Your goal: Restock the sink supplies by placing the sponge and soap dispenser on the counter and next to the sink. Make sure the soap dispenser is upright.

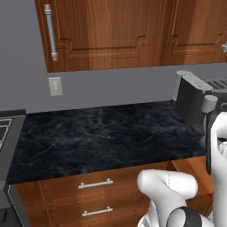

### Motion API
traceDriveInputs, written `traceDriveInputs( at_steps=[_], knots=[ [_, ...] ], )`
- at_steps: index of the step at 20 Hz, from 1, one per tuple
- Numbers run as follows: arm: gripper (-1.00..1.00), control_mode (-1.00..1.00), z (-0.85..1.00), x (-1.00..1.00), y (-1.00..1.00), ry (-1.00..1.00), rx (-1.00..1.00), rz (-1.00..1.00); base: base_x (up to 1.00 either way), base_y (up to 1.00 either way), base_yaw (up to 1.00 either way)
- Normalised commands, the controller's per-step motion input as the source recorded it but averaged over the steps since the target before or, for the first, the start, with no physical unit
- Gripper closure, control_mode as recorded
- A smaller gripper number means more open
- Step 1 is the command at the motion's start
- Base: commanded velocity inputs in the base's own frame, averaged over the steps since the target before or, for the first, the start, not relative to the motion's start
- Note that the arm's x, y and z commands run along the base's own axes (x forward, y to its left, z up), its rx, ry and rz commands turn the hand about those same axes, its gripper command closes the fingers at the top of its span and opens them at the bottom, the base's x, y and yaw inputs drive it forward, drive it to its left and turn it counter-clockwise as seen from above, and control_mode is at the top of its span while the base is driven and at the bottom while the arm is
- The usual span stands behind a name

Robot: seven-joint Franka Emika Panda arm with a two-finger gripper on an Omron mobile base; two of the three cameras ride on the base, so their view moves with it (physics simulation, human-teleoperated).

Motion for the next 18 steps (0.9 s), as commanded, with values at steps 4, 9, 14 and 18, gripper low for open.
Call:
traceDriveInputs(
  at_steps=[4, 9, 14, 18],
  knots=[
    [1.00, -1.00, 0.26, 0.16, 0.54, 0.00, -0.05, 0.02, 0.00, 0.00, 0.00],
    [1.00, -1.00, 0.27, 0.26, 0.58, 0.00, -0.05, 0.01, 0.00, 0.00, 0.00],
    [1.00, -1.00, 0.12, 0.25, 0.45, 0.02, -0.05, 0.02, 0.00, 0.00, 0.00],
    [1.00, -1.00, 0.00, 0.33, 0.23, 0.03, -0.01, 0.03, 0.00, 0.00, 0.00]
  ],
)
